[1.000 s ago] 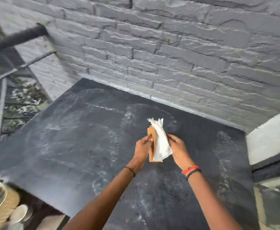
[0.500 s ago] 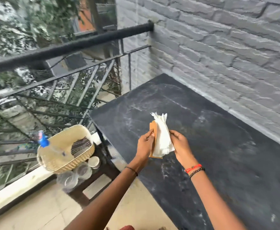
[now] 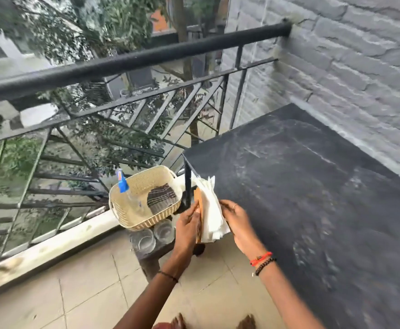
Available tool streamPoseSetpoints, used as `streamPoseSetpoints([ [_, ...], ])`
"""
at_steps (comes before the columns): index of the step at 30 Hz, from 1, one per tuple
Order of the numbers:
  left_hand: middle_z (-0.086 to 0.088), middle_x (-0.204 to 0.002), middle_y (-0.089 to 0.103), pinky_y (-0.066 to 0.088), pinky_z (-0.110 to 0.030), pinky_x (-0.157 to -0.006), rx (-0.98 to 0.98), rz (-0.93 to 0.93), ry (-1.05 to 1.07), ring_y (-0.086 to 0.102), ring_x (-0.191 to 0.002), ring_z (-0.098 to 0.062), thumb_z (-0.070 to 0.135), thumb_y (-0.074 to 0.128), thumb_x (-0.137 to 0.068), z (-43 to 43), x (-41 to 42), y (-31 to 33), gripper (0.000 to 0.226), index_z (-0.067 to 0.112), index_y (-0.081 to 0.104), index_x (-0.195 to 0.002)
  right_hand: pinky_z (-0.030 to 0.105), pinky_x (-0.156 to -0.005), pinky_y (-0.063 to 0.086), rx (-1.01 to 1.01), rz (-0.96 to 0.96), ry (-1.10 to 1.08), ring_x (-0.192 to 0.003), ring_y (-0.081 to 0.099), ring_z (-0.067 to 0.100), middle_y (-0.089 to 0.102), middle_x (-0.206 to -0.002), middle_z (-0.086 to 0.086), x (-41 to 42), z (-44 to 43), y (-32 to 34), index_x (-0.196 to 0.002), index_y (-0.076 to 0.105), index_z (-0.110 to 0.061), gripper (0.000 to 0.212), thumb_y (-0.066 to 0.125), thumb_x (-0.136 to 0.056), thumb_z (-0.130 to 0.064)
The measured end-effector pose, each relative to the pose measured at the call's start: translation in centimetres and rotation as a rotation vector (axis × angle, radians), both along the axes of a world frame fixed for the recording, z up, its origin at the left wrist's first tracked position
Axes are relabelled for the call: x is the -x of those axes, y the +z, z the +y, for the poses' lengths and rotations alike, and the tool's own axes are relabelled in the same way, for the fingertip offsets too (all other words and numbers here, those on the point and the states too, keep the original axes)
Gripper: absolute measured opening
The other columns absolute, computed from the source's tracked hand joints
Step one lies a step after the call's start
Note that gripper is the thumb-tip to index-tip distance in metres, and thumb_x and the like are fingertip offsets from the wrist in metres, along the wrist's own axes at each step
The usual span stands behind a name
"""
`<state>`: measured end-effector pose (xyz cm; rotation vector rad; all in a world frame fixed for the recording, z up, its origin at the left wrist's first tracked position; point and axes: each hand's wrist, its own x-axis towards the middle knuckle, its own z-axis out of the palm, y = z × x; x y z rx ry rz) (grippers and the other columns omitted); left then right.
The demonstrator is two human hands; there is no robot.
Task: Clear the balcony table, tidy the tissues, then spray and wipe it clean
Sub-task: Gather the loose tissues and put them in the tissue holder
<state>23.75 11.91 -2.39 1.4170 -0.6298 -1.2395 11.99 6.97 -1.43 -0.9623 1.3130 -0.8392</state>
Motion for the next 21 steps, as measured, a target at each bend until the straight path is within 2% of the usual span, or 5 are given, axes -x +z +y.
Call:
streamPoseSetpoints([
  [8, 0.018, -0.101, 0.063, 0.048, -0.007, -0.071, -0.087, -0.063, -0.054, 0.062, -0.08, 0.015, 0.001, 0.04, -0.1, 2.0, -3.3, -4.7, 0.035, 0.023, 0.048, -0.126, 0.03, -0.087, 0.052, -0.098, 0.008, 0.022, -0.095, 0.066, 0.013, 0.071, -0.101, 0.001, -2.9, 2.2, -4.4, -0.105, 0.066, -0.014, 0.016, 0.053, -0.095, -0.013],
  [11, -0.002, -0.126, 0.062, 0.047, -0.028, -0.099, -0.159, -0.099, -0.079, 0.06, -0.111, -0.008, 0.007, 0.045, -0.099, 1.7, -4.5, -7.7, 0.033, 0.017, 0.052, -0.13, 0.037, -0.09, 0.052, -0.159, 0.02, -0.004, -0.096, 0.067, 0.018, 0.072, -0.098, 0.001, -3.5, 2.3, -7.4, -0.104, 0.066, -0.015, 0.014, 0.056, -0.093, -0.016],
  [13, -0.009, -0.129, 0.06, 0.04, -0.038, -0.108, -0.165, -0.104, -0.102, 0.056, -0.12, -0.022, 0.007, 0.046, -0.098, 1.3, -5.4, -10.1, 0.033, 0.016, 0.054, -0.129, 0.042, -0.093, 0.051, -0.195, 0.034, -0.004, -0.099, 0.067, 0.021, 0.072, -0.1, 0.004, -4.1, 2.0, -9.8, -0.105, 0.064, -0.014, 0.014, 0.057, -0.093, -0.016],
  [16, -0.008, -0.124, 0.061, 0.041, -0.026, -0.1, -0.19, -0.15, -0.136, 0.056, -0.114, -0.02, 0.002, 0.046, -0.097, 0.8, -6.5, -12.7, 0.033, 0.019, 0.053, -0.124, 0.045, -0.094, 0.05, -0.244, 0.045, 0.006, -0.1, 0.066, 0.023, 0.072, -0.102, 0.007, -4.9, 1.7, -12.6, -0.105, 0.063, -0.015, 0.014, 0.059, -0.093, -0.021],
  [21, 0.007, -0.117, 0.056, 0.042, -0.005, -0.085, -0.22, -0.143, -0.202, 0.053, -0.106, 0.003, 0.001, 0.044, -0.098, 0.0, -8.1, -17.2, 0.035, 0.013, 0.053, -0.129, 0.043, -0.09, 0.053, -0.304, 0.032, 0.036, -0.1, 0.067, 0.027, 0.071, -0.105, 0.01, -6.2, 0.4, -16.9, -0.11, 0.062, -0.013, 0.019, 0.06, -0.091, -0.016],
])
